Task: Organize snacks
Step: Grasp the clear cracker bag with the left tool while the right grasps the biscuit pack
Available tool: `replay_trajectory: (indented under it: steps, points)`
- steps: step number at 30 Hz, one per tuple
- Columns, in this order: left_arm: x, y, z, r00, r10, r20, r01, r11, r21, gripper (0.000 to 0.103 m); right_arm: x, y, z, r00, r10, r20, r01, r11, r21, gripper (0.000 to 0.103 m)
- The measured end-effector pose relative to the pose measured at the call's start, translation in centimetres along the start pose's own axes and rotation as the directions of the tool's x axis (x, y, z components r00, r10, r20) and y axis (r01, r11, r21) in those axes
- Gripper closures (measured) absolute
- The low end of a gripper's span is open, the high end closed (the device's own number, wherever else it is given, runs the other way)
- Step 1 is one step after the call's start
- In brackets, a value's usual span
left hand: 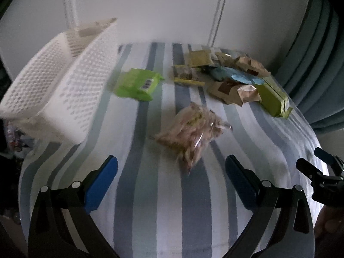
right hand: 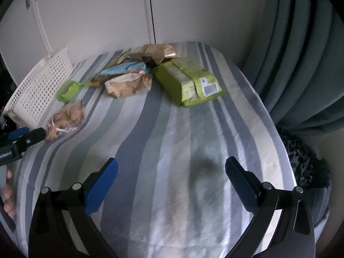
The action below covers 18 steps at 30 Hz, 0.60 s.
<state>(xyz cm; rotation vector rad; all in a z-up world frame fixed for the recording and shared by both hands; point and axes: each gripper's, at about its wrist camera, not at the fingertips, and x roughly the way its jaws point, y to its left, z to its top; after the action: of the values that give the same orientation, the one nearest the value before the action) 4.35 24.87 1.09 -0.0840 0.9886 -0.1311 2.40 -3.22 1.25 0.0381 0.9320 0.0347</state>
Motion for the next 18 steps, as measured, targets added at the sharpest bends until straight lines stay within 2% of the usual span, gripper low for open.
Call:
replay_trajectory:
  steps: [3,6,15,16,18]
  points:
    - [2.1,-0.2,1.2,0.998,-0.043,-0.044,0.043,0.999,0.017,0.002,0.3,-0.6,0.7,1.0,0.023,-0.002,-0.023,1.0,0.009,0.005]
    - [3.7,-0.5,2.0,0.995,-0.051,-0.083,0.055,0.998,0.04,0.002,0.8,-1.1,1.5,0.999,0.038,-0.004,-0.038,0.999,-0.003,0.005]
    - [5.1,-0.6,3.4,0.993,-0.063,-0.102,0.067,0.997,0.035,0.004,2.7,-3.0,4.5,0.999,0.05,-0.011,-0.05,0.998,-0.05,0.005]
    - [5.3,-0.7,3.4,0.993,-0.065,-0.102,0.069,0.997,0.037,0.006,3.0,-3.1,4.9,0.999,0.046,-0.014,-0.047,0.997,-0.061,0.005]
    - [5.7,-1.0,3.5,0.991,-0.078,-0.111,0.082,0.996,0.037,0.025,3.9,-3.3,6.1,0.999,0.037,-0.018,-0.038,0.995,-0.089,0.005]
